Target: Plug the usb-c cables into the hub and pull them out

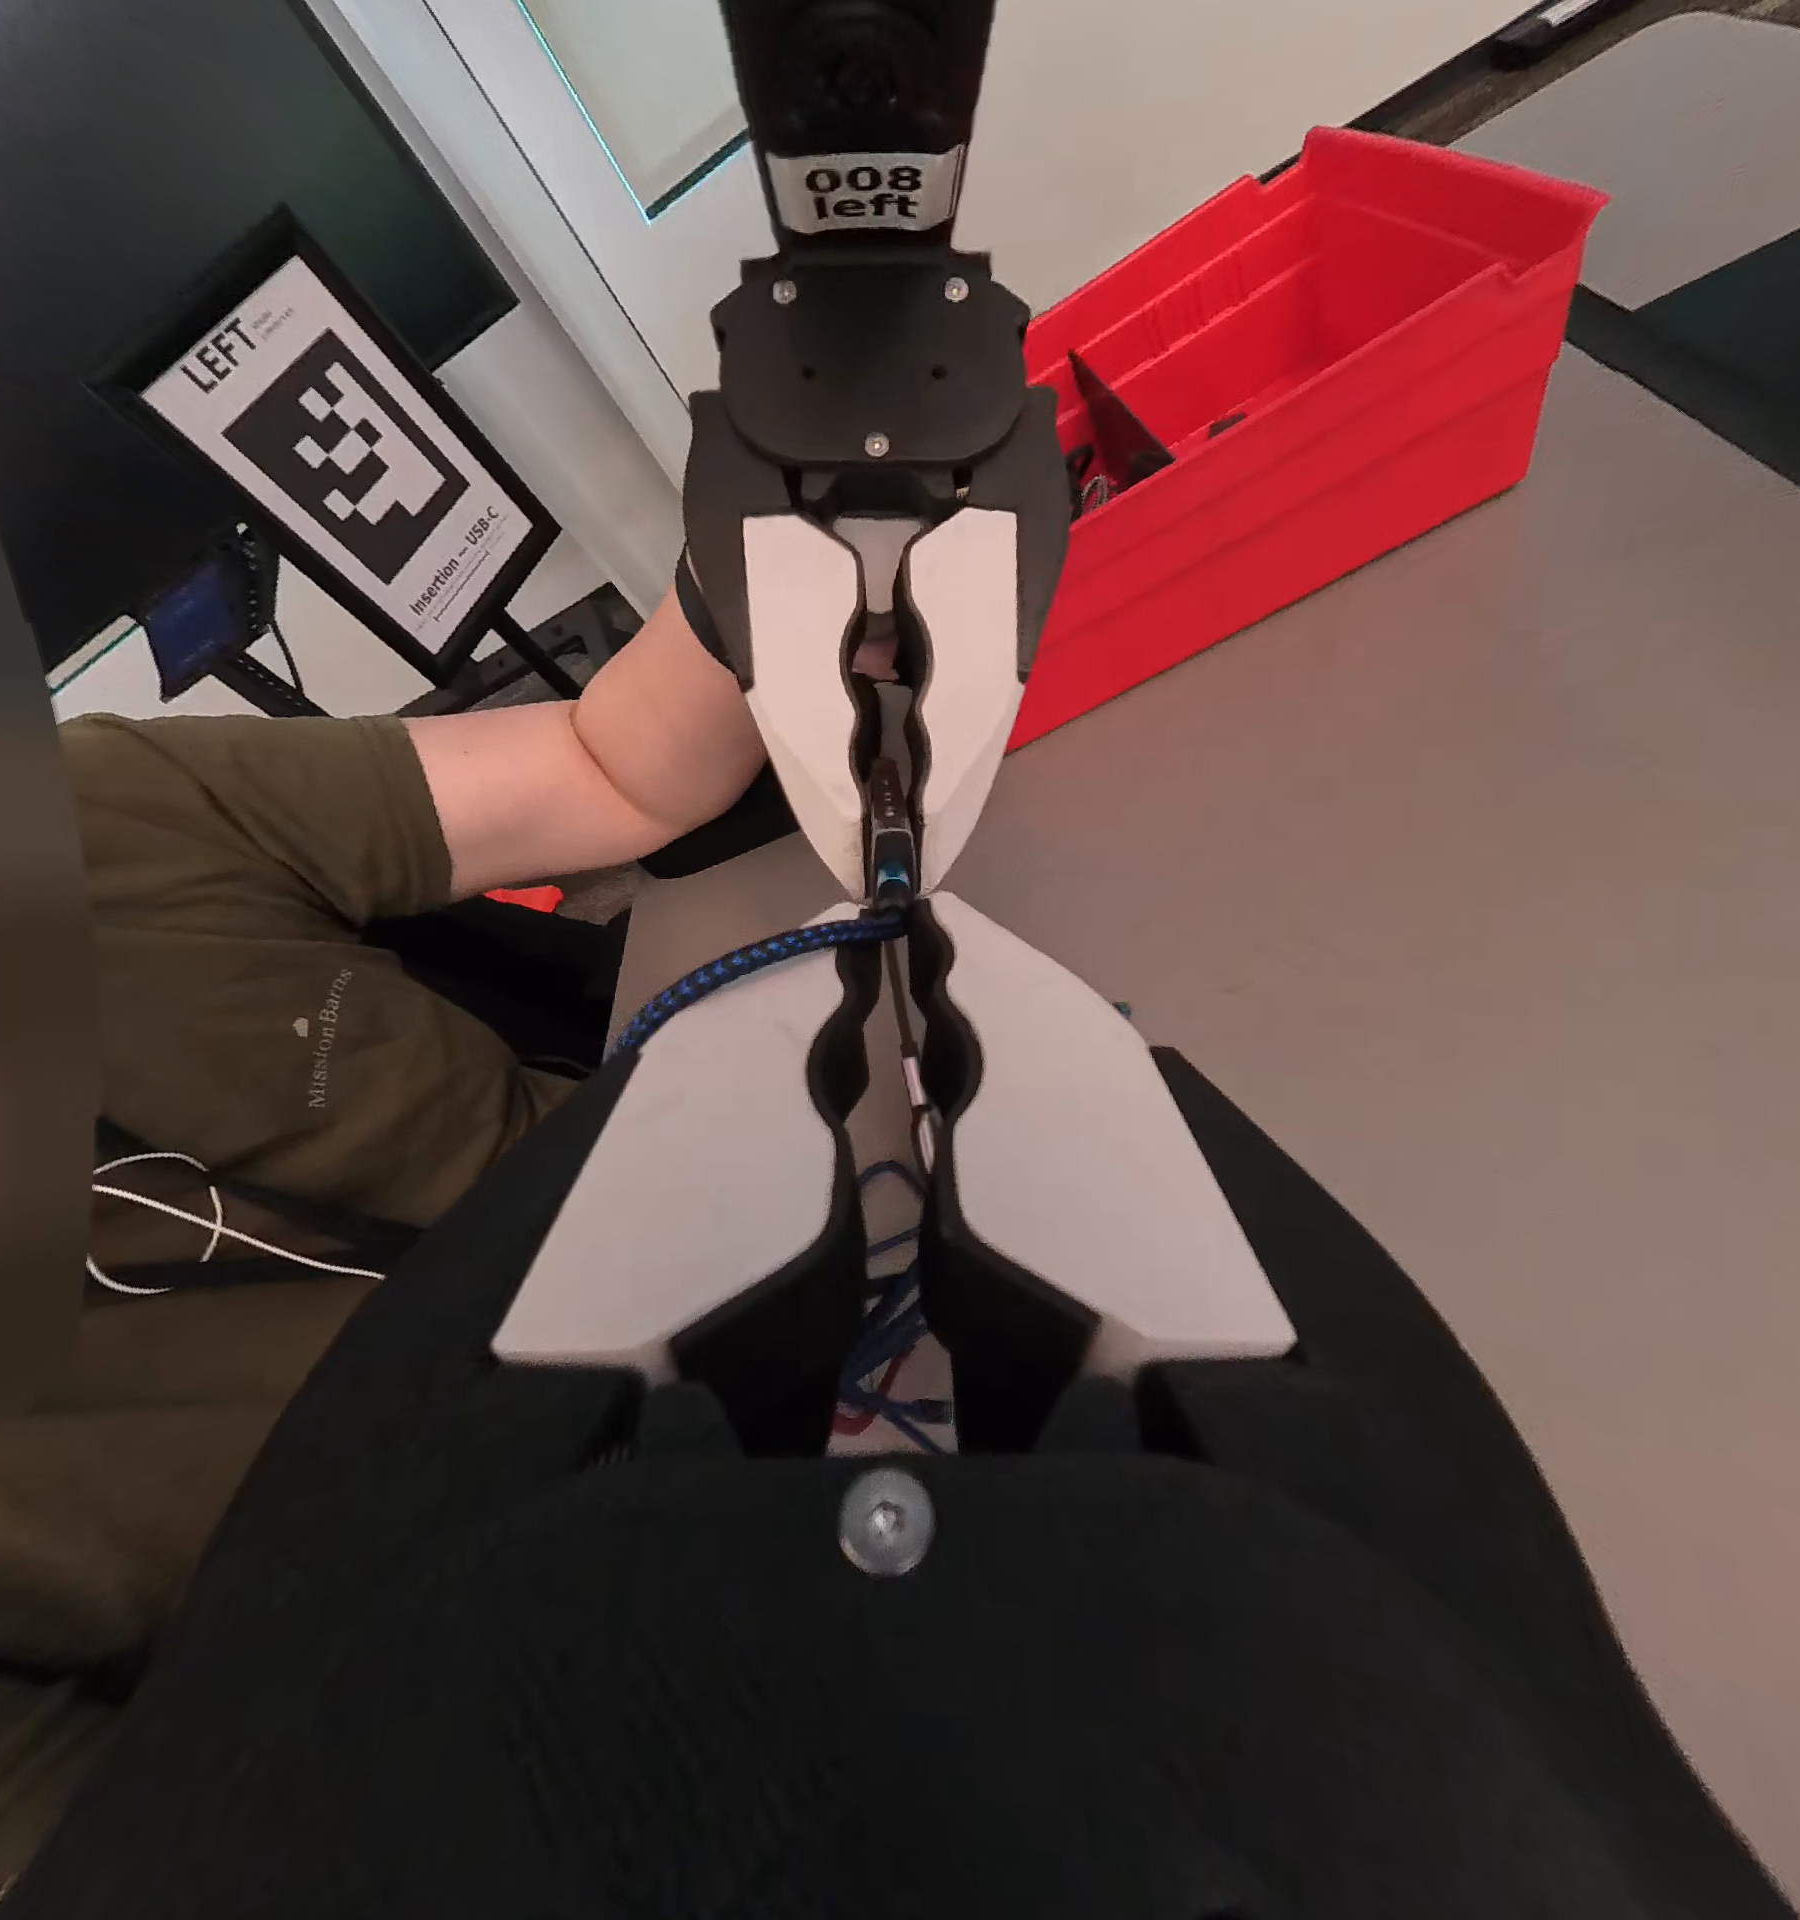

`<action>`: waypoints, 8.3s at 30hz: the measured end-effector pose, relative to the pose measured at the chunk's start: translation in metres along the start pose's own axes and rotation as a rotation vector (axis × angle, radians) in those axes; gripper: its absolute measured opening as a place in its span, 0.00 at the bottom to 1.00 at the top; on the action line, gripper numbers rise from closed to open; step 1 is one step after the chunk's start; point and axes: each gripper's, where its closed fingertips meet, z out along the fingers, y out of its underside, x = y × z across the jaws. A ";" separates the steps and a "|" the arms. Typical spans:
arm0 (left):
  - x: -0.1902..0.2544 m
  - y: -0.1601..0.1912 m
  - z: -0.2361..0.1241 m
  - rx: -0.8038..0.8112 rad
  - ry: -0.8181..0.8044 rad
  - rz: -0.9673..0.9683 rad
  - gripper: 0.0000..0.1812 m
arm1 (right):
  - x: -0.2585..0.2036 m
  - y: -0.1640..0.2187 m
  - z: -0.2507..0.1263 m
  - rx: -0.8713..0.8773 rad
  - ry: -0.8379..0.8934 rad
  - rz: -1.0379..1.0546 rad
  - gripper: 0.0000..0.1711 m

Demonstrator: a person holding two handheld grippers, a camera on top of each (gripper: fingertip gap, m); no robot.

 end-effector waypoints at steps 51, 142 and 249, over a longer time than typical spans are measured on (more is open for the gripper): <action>0.023 -0.045 -0.141 0.409 -0.208 0.154 0.04 | 0.145 0.051 0.056 -0.190 0.740 -0.265 0.81; 0.055 -0.091 -0.102 0.687 -0.209 0.257 0.20 | -0.014 -0.078 -0.259 0.839 0.974 -0.915 0.14; -0.028 0.114 0.075 -0.699 -0.143 -0.070 0.23 | 0.038 -0.063 -0.216 0.329 1.154 -0.386 0.37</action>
